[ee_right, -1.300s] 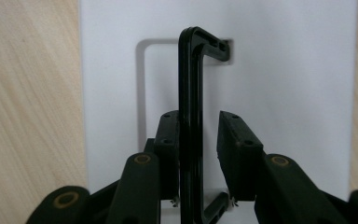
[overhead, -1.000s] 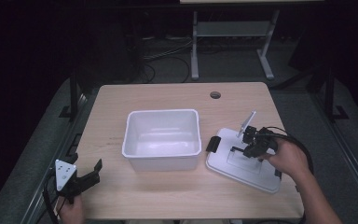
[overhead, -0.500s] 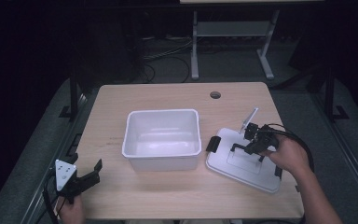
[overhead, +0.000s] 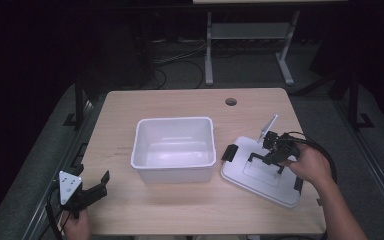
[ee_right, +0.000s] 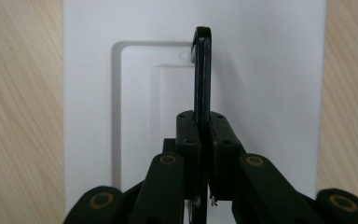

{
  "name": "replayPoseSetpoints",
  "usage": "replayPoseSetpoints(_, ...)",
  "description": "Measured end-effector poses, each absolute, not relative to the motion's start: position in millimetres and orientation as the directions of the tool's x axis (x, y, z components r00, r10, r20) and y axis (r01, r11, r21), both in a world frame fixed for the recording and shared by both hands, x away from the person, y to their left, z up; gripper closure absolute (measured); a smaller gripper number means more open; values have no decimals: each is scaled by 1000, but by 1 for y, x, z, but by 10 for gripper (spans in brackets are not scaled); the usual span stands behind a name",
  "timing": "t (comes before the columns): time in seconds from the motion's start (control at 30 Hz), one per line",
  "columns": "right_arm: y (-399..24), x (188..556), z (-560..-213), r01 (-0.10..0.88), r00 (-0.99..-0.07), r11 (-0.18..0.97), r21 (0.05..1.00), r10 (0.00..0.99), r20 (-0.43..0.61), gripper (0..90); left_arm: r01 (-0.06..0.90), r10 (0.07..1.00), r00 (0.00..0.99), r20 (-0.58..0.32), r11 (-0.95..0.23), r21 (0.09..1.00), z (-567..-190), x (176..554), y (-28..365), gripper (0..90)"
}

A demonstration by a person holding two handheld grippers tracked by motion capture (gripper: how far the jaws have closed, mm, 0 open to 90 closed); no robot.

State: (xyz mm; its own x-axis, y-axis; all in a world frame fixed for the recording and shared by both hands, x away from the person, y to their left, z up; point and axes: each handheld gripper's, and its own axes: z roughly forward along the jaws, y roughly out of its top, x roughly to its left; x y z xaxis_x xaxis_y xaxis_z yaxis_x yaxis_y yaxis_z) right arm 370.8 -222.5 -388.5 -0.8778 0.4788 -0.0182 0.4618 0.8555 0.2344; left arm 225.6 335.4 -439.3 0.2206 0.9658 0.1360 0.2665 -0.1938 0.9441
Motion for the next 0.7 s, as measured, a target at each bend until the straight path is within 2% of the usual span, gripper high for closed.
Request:
replayPoseSetpoints(0.23, -224, 369, -385, 447, -885, 867, 220, 464, -27, 847, 268, 966, 222, 136, -195, 944, -439, 226, 335, 138)
replayPoseSetpoints(0.7, -229, 361, -351, 419, -896, 874, 246, 442, -47, 847, 264, 966, 220, 134, -191, 945, -439, 226, 335, 138)
